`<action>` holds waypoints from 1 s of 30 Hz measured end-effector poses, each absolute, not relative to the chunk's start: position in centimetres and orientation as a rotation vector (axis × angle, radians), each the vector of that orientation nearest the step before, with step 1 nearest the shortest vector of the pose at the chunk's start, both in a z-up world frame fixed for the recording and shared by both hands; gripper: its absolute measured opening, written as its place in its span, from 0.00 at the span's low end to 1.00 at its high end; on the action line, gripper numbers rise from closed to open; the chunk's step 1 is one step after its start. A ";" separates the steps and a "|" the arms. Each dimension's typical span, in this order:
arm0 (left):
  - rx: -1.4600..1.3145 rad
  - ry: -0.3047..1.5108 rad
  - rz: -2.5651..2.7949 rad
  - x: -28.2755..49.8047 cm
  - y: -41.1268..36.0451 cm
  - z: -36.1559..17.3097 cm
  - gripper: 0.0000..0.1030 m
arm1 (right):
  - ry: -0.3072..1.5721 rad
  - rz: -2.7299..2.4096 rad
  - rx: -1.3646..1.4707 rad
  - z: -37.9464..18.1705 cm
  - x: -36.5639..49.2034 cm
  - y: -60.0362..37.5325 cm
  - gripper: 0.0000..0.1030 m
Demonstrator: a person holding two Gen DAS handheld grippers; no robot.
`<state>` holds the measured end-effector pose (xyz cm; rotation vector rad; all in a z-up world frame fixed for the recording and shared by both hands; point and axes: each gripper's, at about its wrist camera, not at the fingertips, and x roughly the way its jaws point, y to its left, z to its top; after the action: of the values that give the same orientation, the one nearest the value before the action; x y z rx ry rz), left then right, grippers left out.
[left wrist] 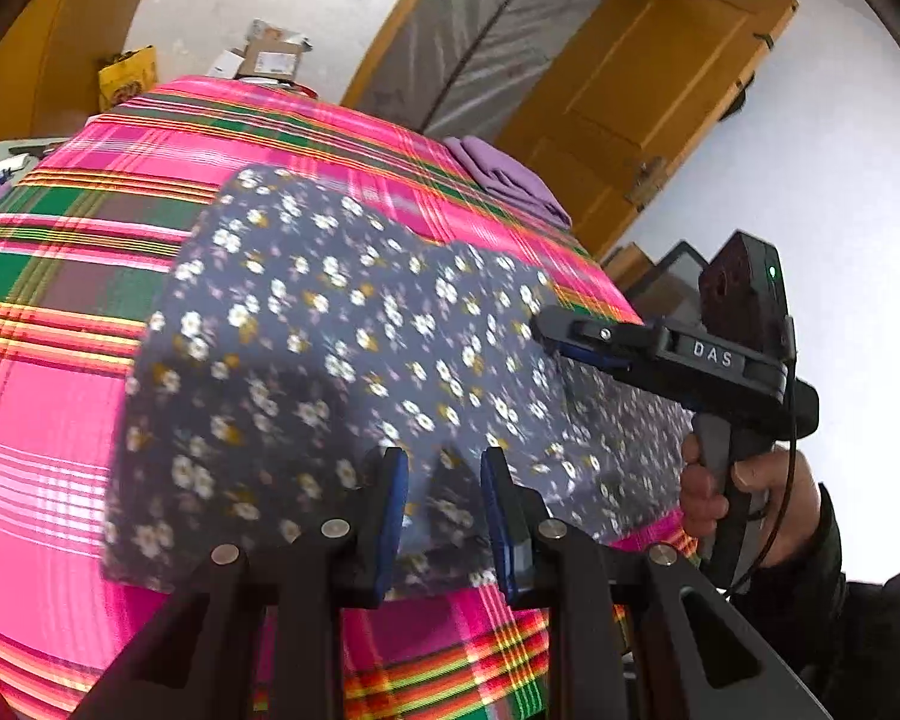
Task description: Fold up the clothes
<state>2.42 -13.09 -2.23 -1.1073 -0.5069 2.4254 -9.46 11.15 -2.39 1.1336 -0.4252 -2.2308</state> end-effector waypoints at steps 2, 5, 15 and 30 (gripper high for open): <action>-1.101 -0.477 2.426 2.6 -12.8 -2.0 0.24 | -0.411 -2.228 1.123 -2.4 -9.1 11.5 0.35; -1.101 -0.440 2.434 2.7 -12.8 -1.8 0.24 | -0.351 -2.217 1.097 -2.2 -8.0 12.1 0.35; -1.145 -0.591 2.693 5.4 -21.7 -2.3 0.26 | -0.063 -2.149 1.025 -3.1 -2.7 12.3 0.35; -1.145 -0.830 2.598 5.6 -22.6 -4.2 0.34 | -0.066 -2.103 0.980 -2.5 -1.9 11.1 0.36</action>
<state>5.59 -22.61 -4.25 -1.1451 -0.8304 2.5982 -1.86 11.09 -2.48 0.9798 -0.0659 -2.1034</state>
